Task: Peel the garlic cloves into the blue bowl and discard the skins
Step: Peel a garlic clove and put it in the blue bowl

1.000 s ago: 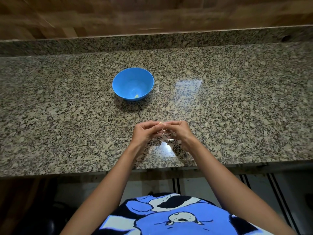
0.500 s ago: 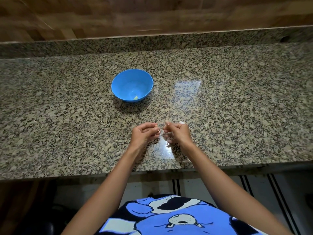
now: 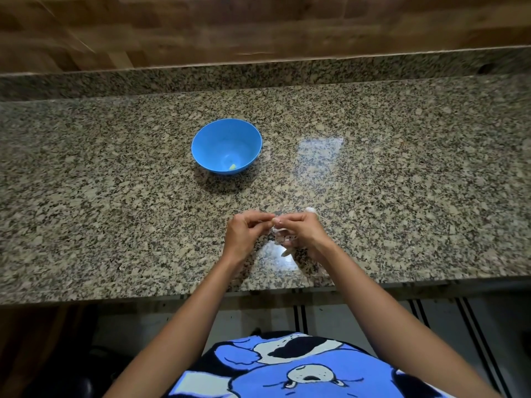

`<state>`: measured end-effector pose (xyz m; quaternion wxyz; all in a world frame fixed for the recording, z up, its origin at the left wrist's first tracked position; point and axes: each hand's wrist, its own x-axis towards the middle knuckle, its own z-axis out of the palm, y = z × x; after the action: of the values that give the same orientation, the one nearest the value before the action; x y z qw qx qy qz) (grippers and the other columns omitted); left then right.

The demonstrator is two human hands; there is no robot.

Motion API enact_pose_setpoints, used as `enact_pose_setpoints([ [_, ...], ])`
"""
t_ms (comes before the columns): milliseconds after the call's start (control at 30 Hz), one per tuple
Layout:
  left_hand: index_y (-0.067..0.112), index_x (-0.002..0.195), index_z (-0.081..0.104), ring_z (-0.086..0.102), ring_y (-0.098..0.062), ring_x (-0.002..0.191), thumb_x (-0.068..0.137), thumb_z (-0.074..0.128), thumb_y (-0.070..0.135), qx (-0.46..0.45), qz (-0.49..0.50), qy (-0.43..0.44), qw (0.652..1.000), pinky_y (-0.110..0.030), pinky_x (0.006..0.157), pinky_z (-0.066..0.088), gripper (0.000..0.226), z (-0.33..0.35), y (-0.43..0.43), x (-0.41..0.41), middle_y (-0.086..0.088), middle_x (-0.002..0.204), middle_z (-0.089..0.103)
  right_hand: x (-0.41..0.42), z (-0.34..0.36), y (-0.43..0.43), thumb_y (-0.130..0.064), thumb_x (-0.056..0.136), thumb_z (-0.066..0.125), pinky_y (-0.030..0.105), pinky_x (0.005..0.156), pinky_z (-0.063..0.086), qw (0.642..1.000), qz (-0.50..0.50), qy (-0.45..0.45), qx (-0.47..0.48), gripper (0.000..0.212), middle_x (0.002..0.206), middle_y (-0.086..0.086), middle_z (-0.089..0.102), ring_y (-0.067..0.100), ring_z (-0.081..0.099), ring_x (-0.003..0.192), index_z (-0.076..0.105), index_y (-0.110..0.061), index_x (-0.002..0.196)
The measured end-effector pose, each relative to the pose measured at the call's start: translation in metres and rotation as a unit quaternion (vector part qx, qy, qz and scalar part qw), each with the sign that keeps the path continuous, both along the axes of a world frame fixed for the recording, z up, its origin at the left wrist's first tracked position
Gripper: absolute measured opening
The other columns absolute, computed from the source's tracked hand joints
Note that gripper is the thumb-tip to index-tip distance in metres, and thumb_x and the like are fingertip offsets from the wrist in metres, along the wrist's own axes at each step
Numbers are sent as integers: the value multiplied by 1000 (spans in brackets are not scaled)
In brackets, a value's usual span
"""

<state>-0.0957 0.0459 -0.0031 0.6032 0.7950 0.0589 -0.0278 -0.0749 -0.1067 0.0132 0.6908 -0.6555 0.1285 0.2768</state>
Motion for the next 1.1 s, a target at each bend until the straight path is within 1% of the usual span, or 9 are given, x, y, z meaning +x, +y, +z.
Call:
enact_pose_setpoints([
  [300,13,91,72,70,-20,81,78,69,-3,-71,-18,11,997,-31,72,59,21,6,3,3,1,86,70,3,1,-6,-13,85,64,20,51,50,999,16,31,17,13,84,5,71,13,64,69,71,-4,92],
  [400,15,93,72,69,-17,82,79,71,3,-11,-25,-3,1000,-30,73,59,19,5,3,2,1,89,70,0,1,-3,-12,84,65,23,54,51,999,18,-18,-31,9,85,7,71,14,65,71,71,-5,87],
  [533,15,109,69,66,-6,82,85,68,12,127,-53,-50,989,-20,74,57,25,3,-3,-2,2,97,68,0,0,3,-8,81,66,28,56,51,985,9,-113,-133,9,74,9,70,12,64,62,71,-8,74],
  [600,17,109,69,66,-7,80,85,67,10,123,-46,-62,989,-21,72,57,24,3,-5,-3,2,97,68,1,0,5,-10,80,67,27,55,51,980,0,-126,-151,12,67,4,69,9,63,57,70,-13,69],
  [667,17,101,71,69,-12,78,84,68,6,59,-19,-43,997,-25,70,58,21,2,-6,-2,0,92,71,0,1,7,-11,81,68,23,50,49,983,-18,-113,-141,12,66,3,67,10,62,58,69,-12,68],
  [767,9,94,71,70,-22,80,81,69,0,-56,28,-1,998,-32,73,59,16,2,-9,-2,-8,89,72,-1,2,10,-6,83,65,24,50,49,991,-60,-69,-97,9,73,8,67,17,62,63,69,-2,76],
  [867,4,92,69,69,-19,73,80,68,-4,-136,70,27,988,-24,67,57,15,4,-10,-3,-12,86,71,-2,5,12,-3,84,62,24,48,47,995,-89,-30,-45,9,76,12,66,18,61,60,67,4,82],
  [1033,0,94,68,67,-18,71,79,66,-6,-268,134,69,952,-23,66,57,17,4,-11,-5,-10,84,71,-5,8,16,-9,87,61,21,50,49,989,-136,37,34,11,76,7,64,13,60,56,63,2,87],
  [1100,2,91,68,67,-17,69,78,66,-7,-336,185,78,920,-21,65,58,16,4,-8,-5,-9,84,71,-5,7,15,-10,86,62,22,50,50,983,-168,55,42,10,75,6,64,13,60,54,61,0,85],
])
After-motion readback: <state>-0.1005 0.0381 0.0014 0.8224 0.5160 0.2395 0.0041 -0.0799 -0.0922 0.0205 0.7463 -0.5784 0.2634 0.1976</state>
